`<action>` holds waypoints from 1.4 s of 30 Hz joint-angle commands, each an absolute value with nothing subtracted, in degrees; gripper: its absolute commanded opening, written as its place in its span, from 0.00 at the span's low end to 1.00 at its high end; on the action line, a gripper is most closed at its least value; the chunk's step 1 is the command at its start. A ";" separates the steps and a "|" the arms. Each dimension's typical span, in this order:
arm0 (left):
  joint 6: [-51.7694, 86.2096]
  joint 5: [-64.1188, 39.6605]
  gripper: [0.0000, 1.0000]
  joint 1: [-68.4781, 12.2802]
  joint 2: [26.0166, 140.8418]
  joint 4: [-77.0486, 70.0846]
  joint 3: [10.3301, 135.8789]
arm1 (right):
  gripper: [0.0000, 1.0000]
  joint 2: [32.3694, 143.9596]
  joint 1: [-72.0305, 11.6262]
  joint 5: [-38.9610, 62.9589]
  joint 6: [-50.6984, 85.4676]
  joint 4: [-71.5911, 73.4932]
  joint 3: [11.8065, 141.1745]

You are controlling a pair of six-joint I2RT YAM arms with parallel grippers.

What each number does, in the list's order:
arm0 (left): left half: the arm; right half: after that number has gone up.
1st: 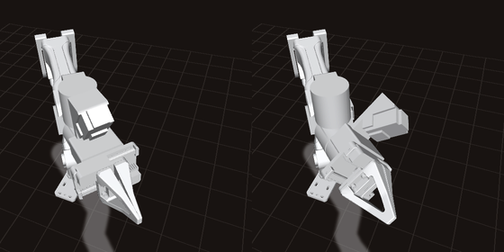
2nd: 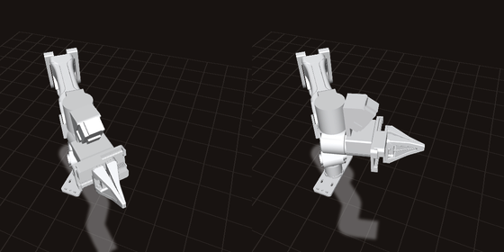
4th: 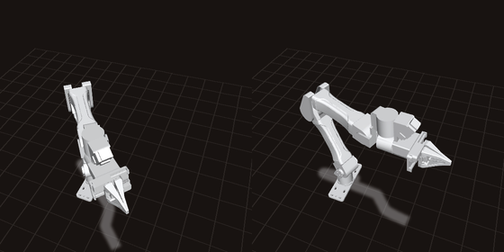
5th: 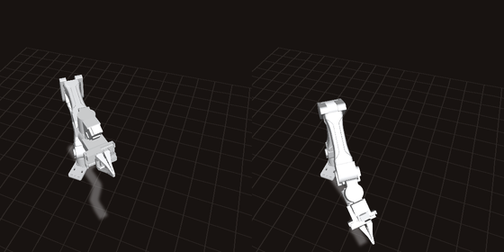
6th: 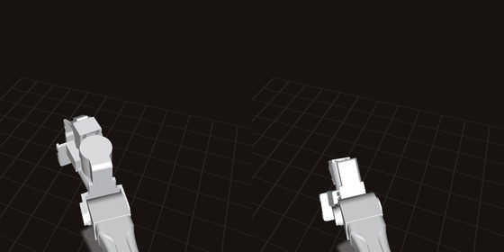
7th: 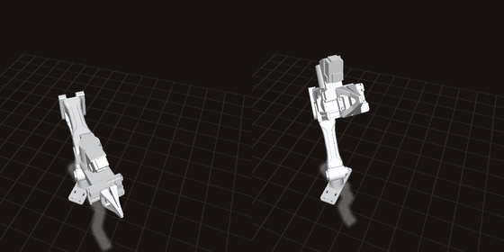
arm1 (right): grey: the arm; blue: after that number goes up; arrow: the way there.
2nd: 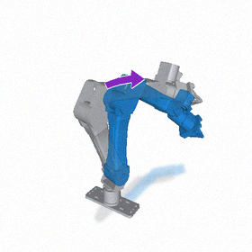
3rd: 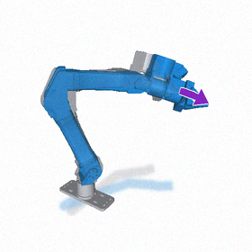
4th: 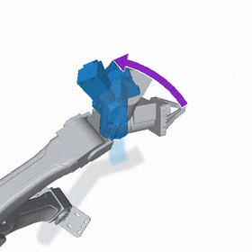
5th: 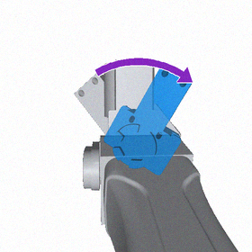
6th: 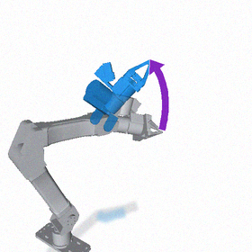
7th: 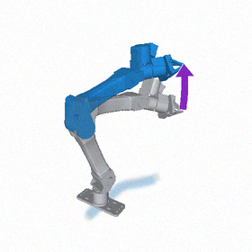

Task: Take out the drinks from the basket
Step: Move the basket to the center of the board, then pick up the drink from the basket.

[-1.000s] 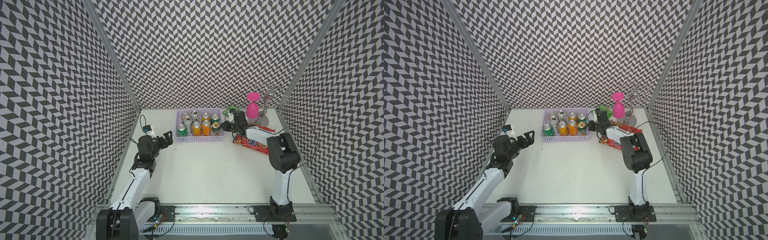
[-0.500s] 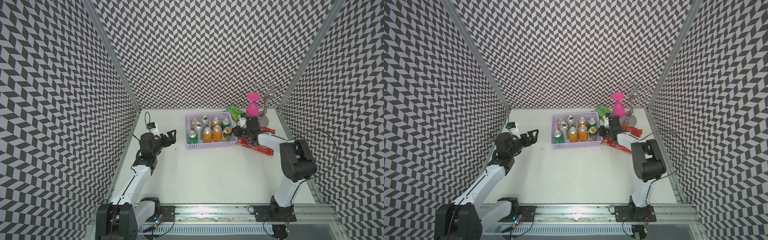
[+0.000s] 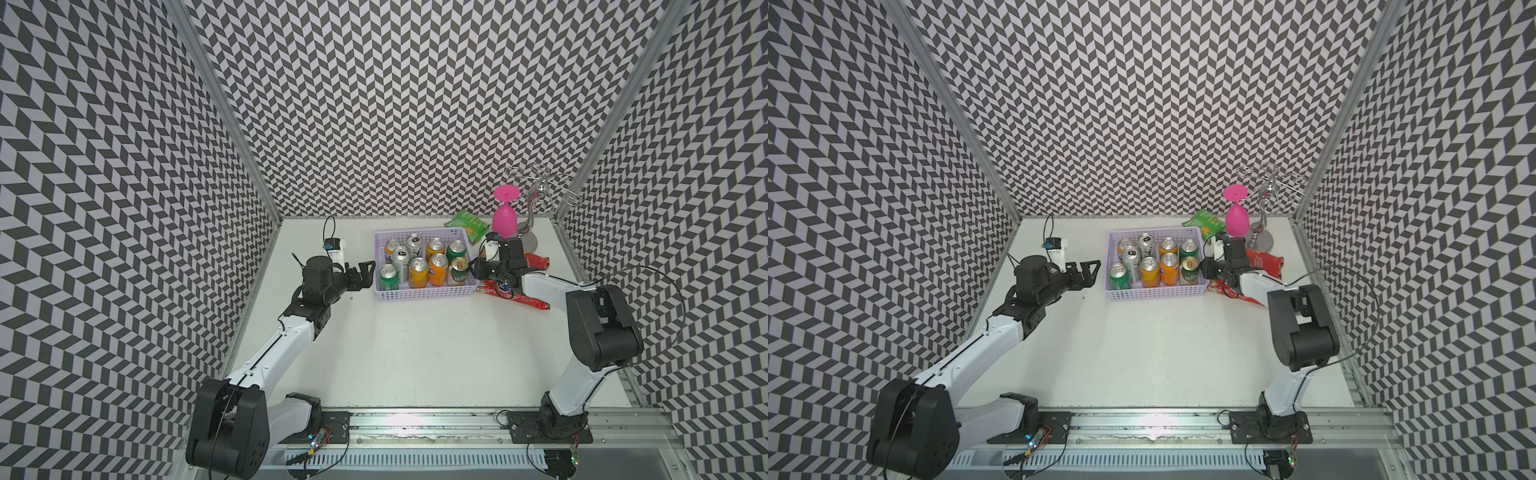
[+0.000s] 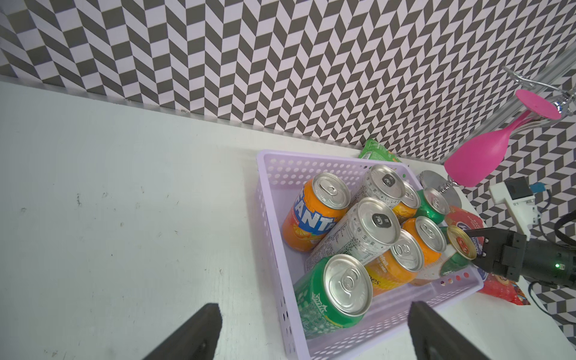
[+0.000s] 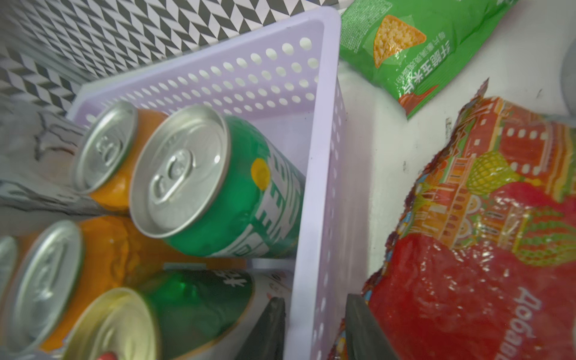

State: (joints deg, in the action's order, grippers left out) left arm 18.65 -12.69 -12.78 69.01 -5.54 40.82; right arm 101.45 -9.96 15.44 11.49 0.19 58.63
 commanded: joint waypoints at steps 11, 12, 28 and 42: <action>6.89 -3.93 0.97 -20.24 80.54 3.85 50.58 | 0.81 83.27 -7.37 8.09 7.86 -3.81 54.32; 6.37 -3.65 0.96 -20.66 81.63 4.33 51.30 | 0.84 81.20 -6.92 7.46 7.99 -3.82 53.26; 3.05 -2.27 0.95 -24.62 91.04 7.68 57.14 | 0.99 57.40 -4.64 2.21 12.54 1.41 37.95; 1.98 -1.50 0.78 -26.06 95.28 10.55 60.52 | 1.00 58.01 -4.56 1.77 12.36 1.42 38.22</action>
State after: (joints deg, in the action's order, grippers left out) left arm 2.44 -2.39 -25.80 94.52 8.69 58.52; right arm 58.33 -5.02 2.72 12.05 -1.28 38.09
